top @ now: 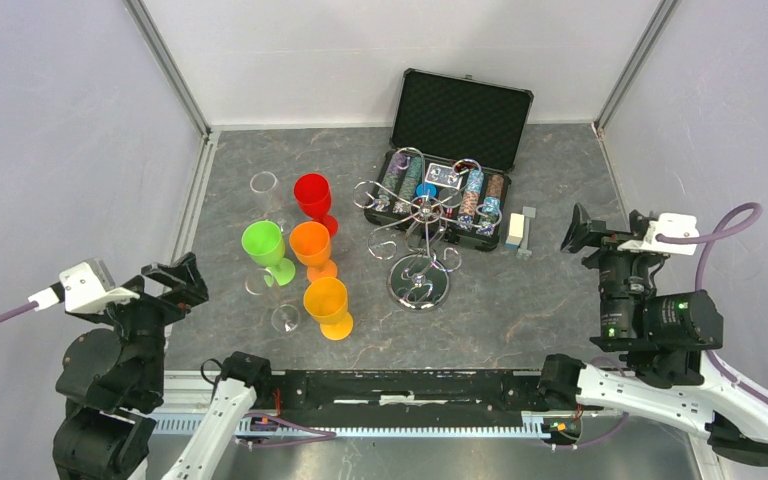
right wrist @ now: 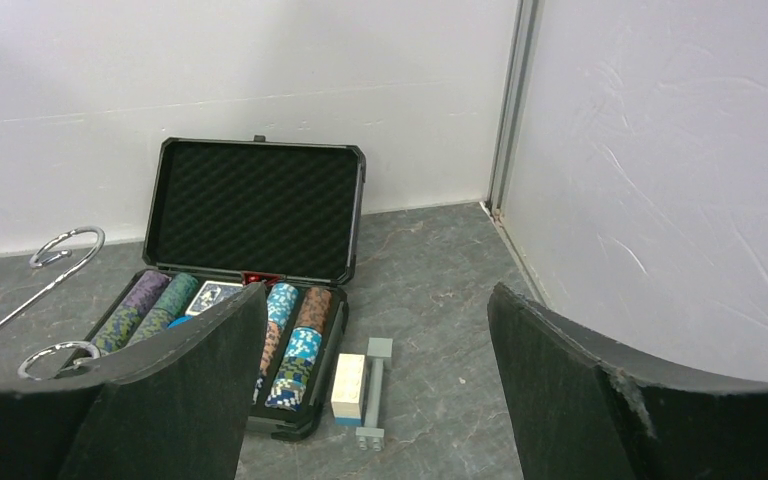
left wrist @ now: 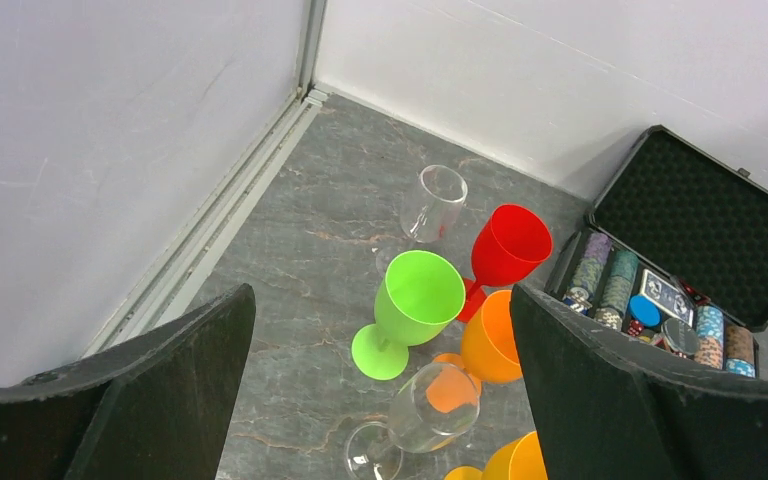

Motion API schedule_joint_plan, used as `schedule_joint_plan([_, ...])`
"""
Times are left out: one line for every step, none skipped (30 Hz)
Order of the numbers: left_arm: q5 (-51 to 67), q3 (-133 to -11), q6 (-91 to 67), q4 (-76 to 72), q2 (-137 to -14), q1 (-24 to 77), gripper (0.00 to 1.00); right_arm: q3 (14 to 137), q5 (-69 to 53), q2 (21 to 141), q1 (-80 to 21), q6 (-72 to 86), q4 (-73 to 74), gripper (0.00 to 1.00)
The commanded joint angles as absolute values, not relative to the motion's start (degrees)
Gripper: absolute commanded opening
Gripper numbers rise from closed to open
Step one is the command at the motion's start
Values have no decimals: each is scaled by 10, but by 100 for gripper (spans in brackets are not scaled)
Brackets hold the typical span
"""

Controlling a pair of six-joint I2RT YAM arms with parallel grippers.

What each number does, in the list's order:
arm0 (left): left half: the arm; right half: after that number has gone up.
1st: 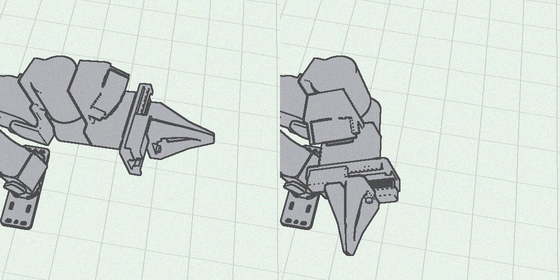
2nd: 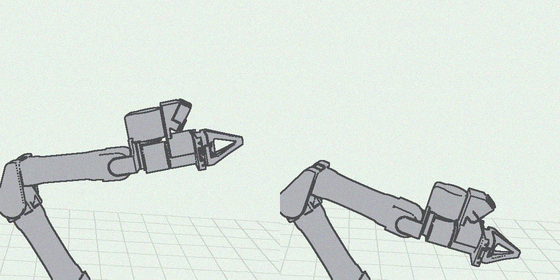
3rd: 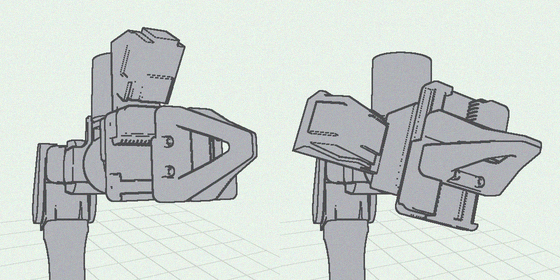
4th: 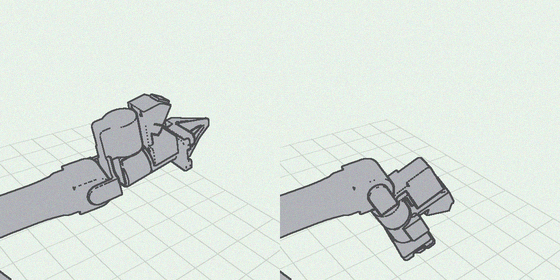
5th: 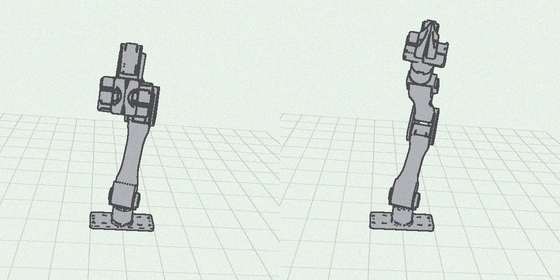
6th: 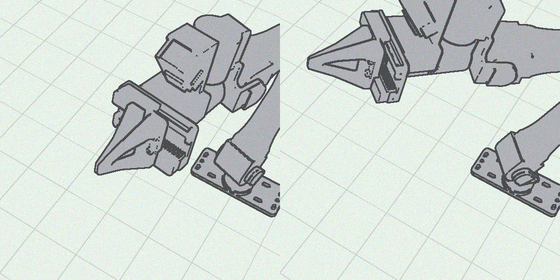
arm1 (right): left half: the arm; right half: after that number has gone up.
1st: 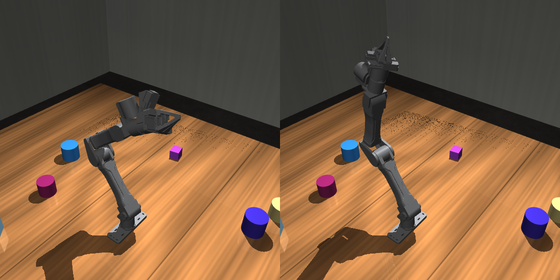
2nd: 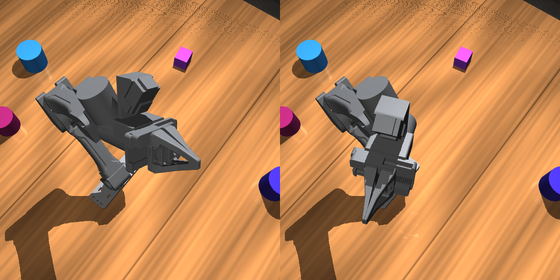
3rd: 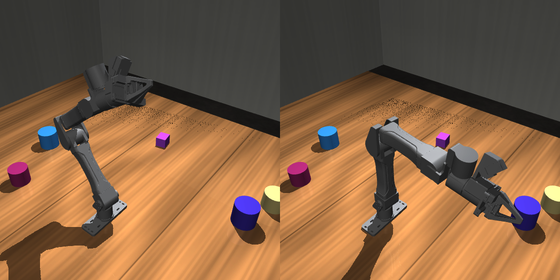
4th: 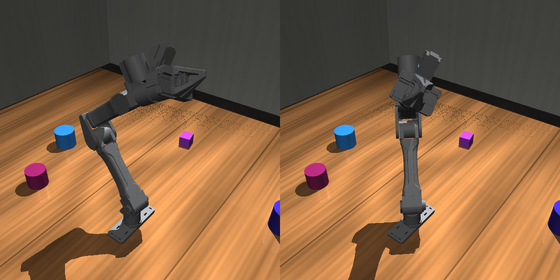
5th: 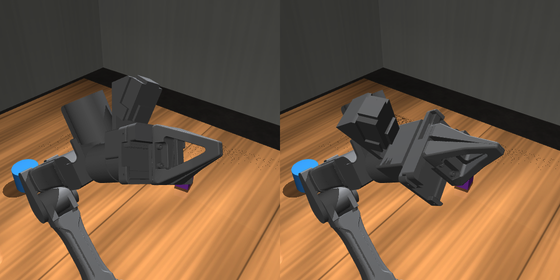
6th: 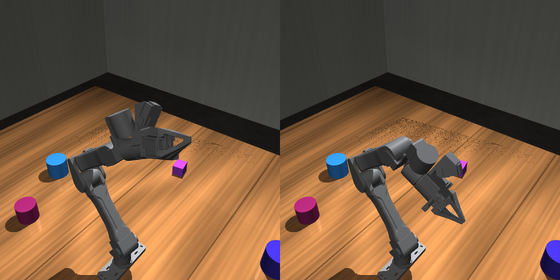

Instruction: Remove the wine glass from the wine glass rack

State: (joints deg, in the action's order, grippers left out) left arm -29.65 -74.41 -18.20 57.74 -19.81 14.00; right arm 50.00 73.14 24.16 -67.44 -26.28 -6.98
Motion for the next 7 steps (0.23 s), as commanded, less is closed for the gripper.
schedule_joint_plan([-321, -759, -150, 567, -195, 141, 100, 493, 739, 243, -674, -251, -79, 85])
schedule_joint_plan([-323, -760, -151, 567, -194, 141, 100, 492, 739, 245, -674, -251, -77, 85])
schedule_joint_plan([-325, -761, -152, 567, -194, 141, 100, 492, 739, 247, -674, -251, -76, 85])
schedule_joint_plan([-326, -762, -151, 568, -195, 141, 100, 492, 740, 248, -674, -250, -76, 85])
schedule_joint_plan([-327, -764, -151, 569, -195, 141, 100, 492, 739, 249, -674, -250, -76, 85])
schedule_joint_plan([-330, -764, -151, 569, -195, 141, 100, 492, 739, 250, -674, -249, -75, 85])
schedule_joint_plan([-331, -764, -152, 568, -195, 141, 100, 492, 739, 250, -674, -248, -76, 85])
